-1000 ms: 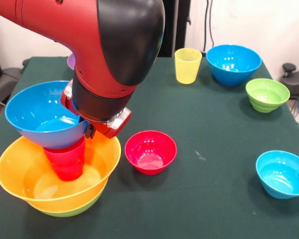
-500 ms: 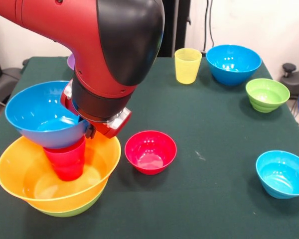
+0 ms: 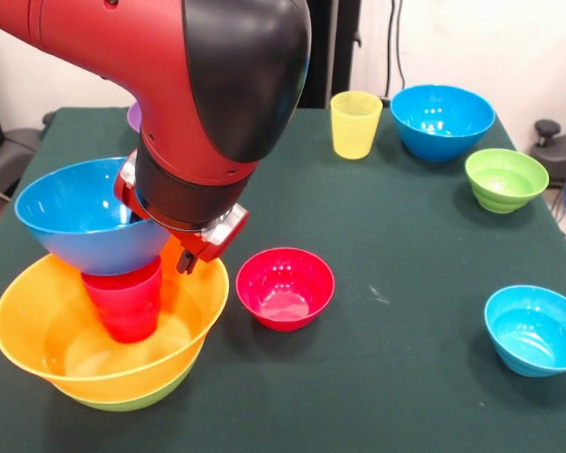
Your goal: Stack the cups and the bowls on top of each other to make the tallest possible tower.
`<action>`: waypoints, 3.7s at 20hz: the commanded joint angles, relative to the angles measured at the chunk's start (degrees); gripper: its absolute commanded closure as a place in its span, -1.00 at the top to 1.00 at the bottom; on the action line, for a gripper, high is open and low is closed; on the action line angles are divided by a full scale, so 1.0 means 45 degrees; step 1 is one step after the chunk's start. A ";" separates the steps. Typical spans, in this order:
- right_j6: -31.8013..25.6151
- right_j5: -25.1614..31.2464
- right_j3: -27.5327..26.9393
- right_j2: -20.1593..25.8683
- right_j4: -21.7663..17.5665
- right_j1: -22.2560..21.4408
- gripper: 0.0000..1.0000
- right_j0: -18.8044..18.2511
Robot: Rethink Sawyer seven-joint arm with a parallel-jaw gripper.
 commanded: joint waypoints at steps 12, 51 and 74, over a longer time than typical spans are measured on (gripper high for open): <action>-0.0515 0.1044 -0.0374 0.0605 -0.0122 0.0112 1.00 -0.0111; -0.0580 -0.0631 0.0645 0.1019 -0.0012 0.0447 -1.00 -0.0382; -0.0620 -0.0760 0.0561 0.1115 0.0053 0.0416 -1.00 -0.0397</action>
